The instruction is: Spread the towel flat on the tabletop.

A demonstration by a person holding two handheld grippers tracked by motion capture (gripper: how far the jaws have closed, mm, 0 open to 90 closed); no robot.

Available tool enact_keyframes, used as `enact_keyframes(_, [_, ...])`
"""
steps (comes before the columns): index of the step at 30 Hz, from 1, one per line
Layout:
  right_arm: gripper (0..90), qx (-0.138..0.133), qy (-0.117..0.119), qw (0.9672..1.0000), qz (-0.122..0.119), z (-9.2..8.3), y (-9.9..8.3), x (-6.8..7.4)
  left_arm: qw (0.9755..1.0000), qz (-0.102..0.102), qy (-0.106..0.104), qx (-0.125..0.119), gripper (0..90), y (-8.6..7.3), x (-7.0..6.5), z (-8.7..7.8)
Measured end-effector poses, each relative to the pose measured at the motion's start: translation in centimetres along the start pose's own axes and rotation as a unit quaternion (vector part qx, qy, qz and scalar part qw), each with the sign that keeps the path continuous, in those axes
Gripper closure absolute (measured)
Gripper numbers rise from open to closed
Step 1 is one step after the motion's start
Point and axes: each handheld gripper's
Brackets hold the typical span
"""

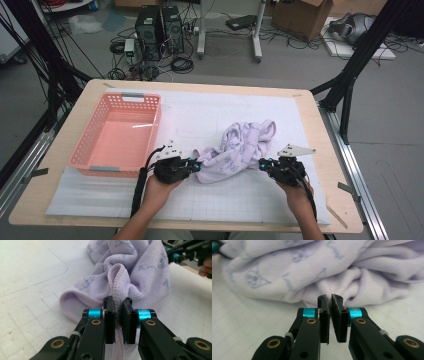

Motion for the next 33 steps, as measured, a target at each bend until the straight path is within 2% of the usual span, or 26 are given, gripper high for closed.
enact_keyframes(1, [85.4,-0.006,-0.023,0.9997,0.006,-0.1,0.0,-0.4,1.0000,-0.002,-0.001,-0.001,82.3,-0.2,0.0,-0.3])
enact_keyframes(2, [85.4,-0.006,-0.023,0.9997,0.006,-0.1,0.0,-0.4,1.0000,-0.004,0.000,-0.001,82.3,-0.5,0.0,-0.5])
enact_keyframes(3, [86.1,-0.003,-0.057,0.9983,0.010,0.3,0.2,-1.1,0.9999,-0.011,0.004,-0.004,82.3,-0.8,0.0,-0.9])
enact_keyframes(4, [86.1,-0.003,-0.057,0.9983,0.010,0.3,0.2,-1.1,0.9999,-0.011,0.004,-0.004,82.3,-0.8,0.0,-0.9])
enact_keyframes(5, [86.3,-0.003,-0.071,0.9973,0.017,0.5,0.4,-1.6,0.9999,-0.014,0.005,-0.007,82.3,-1.0,0.0,-1.0])
enact_keyframes(6, [86.4,-0.006,-0.097,0.9949,0.026,0.9,1.1,-2.4,0.9998,-0.016,0.007,-0.007,82.4,-1.2,-0.2,-1.2])
enact_keyframes(7, [86.4,-0.006,-0.097,0.9949,0.026,0.9,1.1,-2.4,0.9998,-0.014,0.010,-0.008,82.4,-1.3,-0.3,-1.3])
enact_keyframes(8, [86.6,-0.007,-0.121,0.9923,0.025,1.2,2.2,-3.0,0.9998,-0.013,0.014,-0.008,82.5,-1.5,-0.7,-1.5])
enact_keyframes(9, [86.6,-0.007,-0.121,0.9923,0.025,1.2,2.2,-3.0,0.9998,-0.013,0.014,-0.008,82.5,-1.5,-0.7,-1.5])
enact_keyframes(10, [86.6,-0.007,-0.139,0.9898,0.029,1.3,3.6,-3.7,0.9997,-0.013,0.018,-0.009,82.5,-1.8,-0.9,-1.7])
enact_keyframes(12, [86.8,-0.011,-0.159,0.9864,0.039,1.3,5.1,-4.4,0.9997,-0.012,0.021,-0.010,82.5,-1.9,-0.9,-1.8])
enact_keyframes(13, [86.8,-0.011,-0.159,0.9864,0.039,1.3,5.1,-4.4,0.9996,-0.015,0.022,-0.012,82.5,-2.0,-1.0,-1.9])
enact_keyframes(15, [86.8,-0.019,-0.175,0.9823,0.063,1.2,6.4,-5.2,0.9994,-0.018,0.024,-0.014,82.6,-2.2,-0.9,-2.2])
enact_keyframes(16, [86.4,-0.023,-0.196,0.9765,0.086,1.1,7.1,-5.7,0.9993,-0.021,0.026,-0.017,82.5,-2.3,-0.9,-2.3])
enact_keyframes(17, [84.2,-0.021,-0.188,0.9768,0.100,1.1,7.1,-6.0,0.9992,-0.022,0.026,-0.018,82.5,-2.4,-0.7,-2.5])
enact_keyframes(18, [84.2,-0.021,-0.188,0.9768,0.100,1.1,7.1,-6.0,0.9992,-0.022,0.026,-0.018,82.5,-2.4,-0.7,-2.5])
enact_keyframes(19, [79.5,-0.024,-0.176,0.9776,0.112,1.2,7.0,-6.1,0.9992,-0.025,0.026,-0.019,82.5,-2.5,-0.6,-2.5])
enact_keyframes(20, [72.2,-0.042,-0.166,0.9787,0.113,1.0,6.2,-5.6,0.9992,-0.026,0.025,-0.018,82.4,-2.5,-0.4,-2.6])
enact_keyframes(23, [70.8,-0.058,-0.154,0.9824,0.089,0.1,4.3,-4.5,0.9991,-0.029,0.024,-0.018,82.2,-2.6,-0.2,-2.4])
enact_keyframes(27, [69.7,-0.079,-0.128,0.9859,0.073,-1.2,1.2,-3.1,0.9992,-0.027,0.025,-0.015,81.6,-2.7,-0.2,-2.2])
enact_keyframes(28, [69.7,-0.079,-0.128,0.9859,0.073,-1.2,1.2,-3.1,0.9992,-0.027,0.024,-0.016,81.6,-2.7,-0.3,-2.2])
enact_keyframes(29, [68.2,-0.082,-0.104,0.9887,0.071,-1.6,-0.1,-2.5,0.9992,-0.028,0.024,-0.017,81.5,-2.7,-0.4,-2.2])
enact_keyframes(30, [68.2,-0.082,-0.104,0.9887,0.071,-1.6,-0.1,-2.5,0.9992,-0.025,0.025,-0.016,81.5,-2.7,-0.4,-2.1])
enact_keyframes(33, [68.0,-0.073,-0.094,0.9912,0.057,-1.7,-1.6,-1.4,0.9993,-0.021,0.026,-0.017,81.3,-2.7,-0.5,-2.1])
Point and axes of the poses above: each handheld gripper's, and its own axes: z roughly forward along the jaws, y roughly out of its top, x roughly to its left, and after that the axes turned 12 degrees about x, right-handed
